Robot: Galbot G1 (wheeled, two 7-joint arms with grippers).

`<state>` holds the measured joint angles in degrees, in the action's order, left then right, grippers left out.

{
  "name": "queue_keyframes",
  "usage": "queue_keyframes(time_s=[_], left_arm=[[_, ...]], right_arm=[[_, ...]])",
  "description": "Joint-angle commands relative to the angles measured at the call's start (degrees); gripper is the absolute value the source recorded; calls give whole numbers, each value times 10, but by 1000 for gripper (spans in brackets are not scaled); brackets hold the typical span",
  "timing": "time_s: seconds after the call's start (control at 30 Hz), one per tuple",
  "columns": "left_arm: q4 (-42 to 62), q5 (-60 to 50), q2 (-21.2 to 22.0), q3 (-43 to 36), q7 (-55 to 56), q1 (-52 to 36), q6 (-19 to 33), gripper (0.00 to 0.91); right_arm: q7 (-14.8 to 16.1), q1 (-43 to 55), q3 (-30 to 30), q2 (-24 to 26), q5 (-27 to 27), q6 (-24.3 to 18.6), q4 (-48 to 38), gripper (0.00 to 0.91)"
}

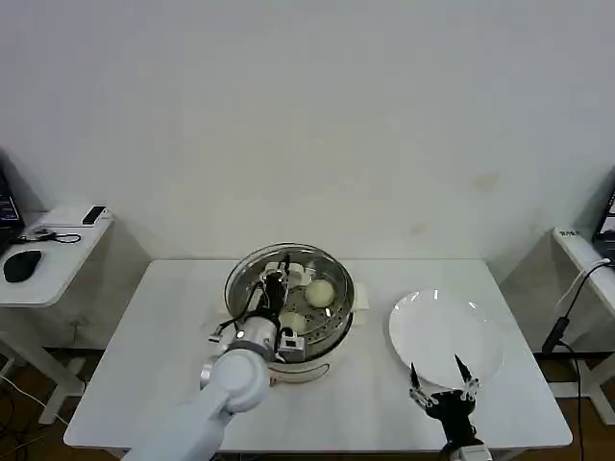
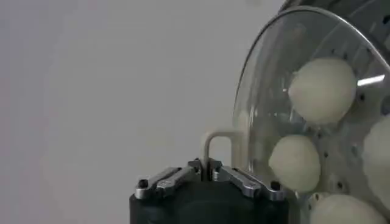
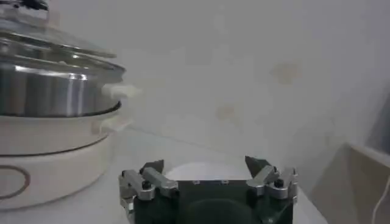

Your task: Take steamed baozi put them in steamer then cover it.

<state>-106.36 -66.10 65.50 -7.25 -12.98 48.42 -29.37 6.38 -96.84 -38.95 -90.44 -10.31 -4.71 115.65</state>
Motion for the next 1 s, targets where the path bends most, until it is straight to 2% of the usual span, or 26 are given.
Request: queue_keyframes(time_s=[0.03, 0.8, 0.83, 0.87, 1.0], left_arm=[[5, -6, 8, -11, -1, 1, 0, 0], [7, -11, 13, -12, -1, 10, 3, 0], [9, -11, 15, -11, 1, 10, 3, 91], [10, -11, 15, -11, 3, 10, 5, 907], [12, -14, 19, -7, 7, 13, 5, 907]], right_arm=[[0, 0, 2, -1, -1, 0, -2, 907], [2, 1, 5, 0, -2, 1, -5, 907], [2, 1, 5, 0, -2, 1, -5, 907], [2, 1, 5, 0, -2, 1, -5, 907], [3, 1, 6, 0, -3, 1, -5, 907]])
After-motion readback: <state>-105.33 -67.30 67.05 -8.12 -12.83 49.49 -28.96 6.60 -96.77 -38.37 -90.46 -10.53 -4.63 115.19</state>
